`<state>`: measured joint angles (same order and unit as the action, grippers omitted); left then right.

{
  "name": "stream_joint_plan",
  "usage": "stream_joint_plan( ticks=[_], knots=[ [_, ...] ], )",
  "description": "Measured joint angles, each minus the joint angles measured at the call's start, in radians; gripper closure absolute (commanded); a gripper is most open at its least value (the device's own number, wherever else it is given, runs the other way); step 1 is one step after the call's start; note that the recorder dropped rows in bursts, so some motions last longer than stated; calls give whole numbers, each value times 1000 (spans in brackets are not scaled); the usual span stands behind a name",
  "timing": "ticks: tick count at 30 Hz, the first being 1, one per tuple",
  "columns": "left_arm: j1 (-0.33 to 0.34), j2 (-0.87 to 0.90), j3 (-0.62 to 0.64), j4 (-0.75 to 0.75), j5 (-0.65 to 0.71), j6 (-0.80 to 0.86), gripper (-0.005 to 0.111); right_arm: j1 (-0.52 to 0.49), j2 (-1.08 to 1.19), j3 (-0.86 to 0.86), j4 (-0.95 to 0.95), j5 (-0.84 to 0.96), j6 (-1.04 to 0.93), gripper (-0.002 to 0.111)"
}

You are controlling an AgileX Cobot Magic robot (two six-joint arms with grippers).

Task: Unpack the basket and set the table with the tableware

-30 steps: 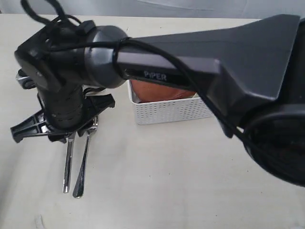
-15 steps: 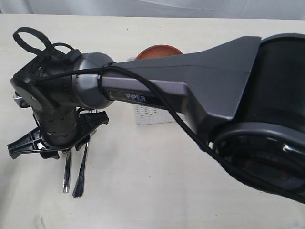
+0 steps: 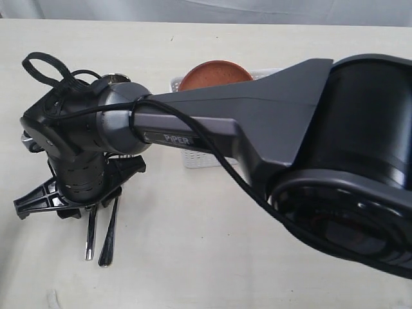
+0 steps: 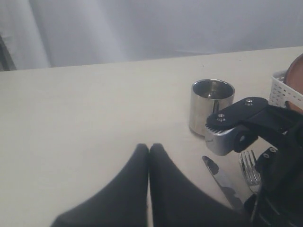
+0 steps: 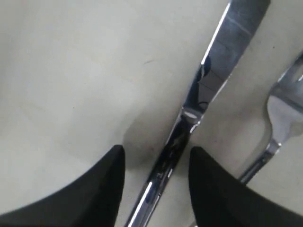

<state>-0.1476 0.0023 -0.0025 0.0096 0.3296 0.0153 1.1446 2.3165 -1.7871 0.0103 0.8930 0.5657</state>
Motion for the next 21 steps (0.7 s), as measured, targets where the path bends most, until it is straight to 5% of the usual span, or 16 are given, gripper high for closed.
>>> stream_joint_plan(
  ticks=[5, 21],
  knots=[
    [0, 0, 0, 0, 0, 0, 107, 0, 2, -2, 3, -19, -5, 82],
    [0, 0, 0, 0, 0, 0, 107, -7, 2, -7, -2, 16, 47, 86]
  ],
)
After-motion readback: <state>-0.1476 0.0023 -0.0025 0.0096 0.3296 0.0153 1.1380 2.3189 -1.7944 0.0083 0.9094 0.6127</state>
